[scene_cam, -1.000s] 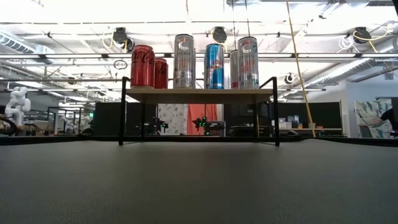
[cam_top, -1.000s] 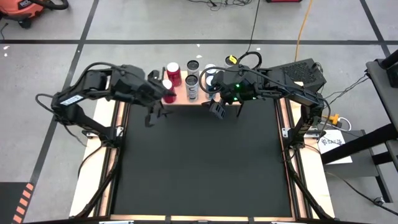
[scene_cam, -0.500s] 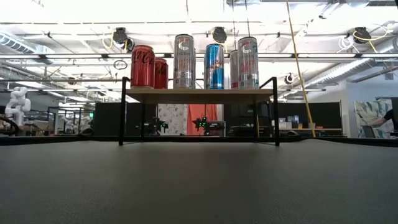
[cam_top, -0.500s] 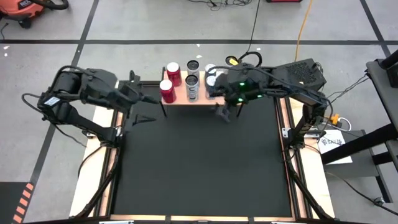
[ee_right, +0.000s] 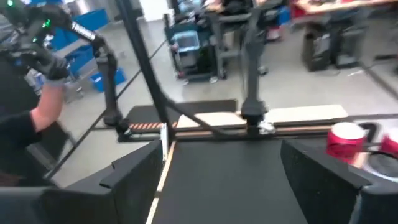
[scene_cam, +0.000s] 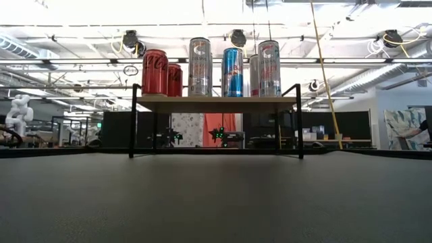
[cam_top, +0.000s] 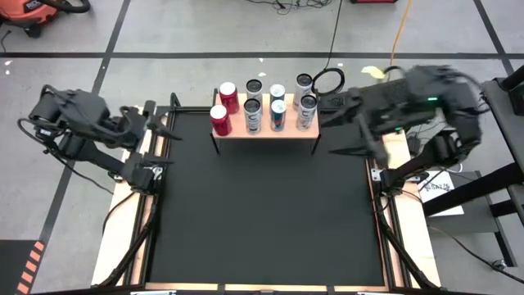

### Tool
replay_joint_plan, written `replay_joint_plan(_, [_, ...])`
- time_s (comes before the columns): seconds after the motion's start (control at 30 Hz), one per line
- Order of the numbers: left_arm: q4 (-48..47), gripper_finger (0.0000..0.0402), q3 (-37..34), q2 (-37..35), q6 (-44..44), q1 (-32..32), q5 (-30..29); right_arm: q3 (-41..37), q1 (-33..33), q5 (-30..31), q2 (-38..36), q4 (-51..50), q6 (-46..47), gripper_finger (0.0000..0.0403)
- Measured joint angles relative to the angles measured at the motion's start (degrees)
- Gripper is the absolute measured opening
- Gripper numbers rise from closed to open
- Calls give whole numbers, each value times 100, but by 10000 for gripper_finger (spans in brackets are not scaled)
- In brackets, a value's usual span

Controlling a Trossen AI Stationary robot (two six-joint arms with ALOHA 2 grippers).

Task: Place canned beverage on shelf
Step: Return to Home Position

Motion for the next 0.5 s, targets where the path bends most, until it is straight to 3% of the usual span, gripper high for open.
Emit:
replay_joint_plan(0.23, [24,279,-360,-433,-26,-226,-185,0,540,1068,-656,-312,18,308])
replay_joint_plan(0.5, [193,279,-1360,-1216,-290,-244,-624,0,816,1229,-851,-320,-142,308])
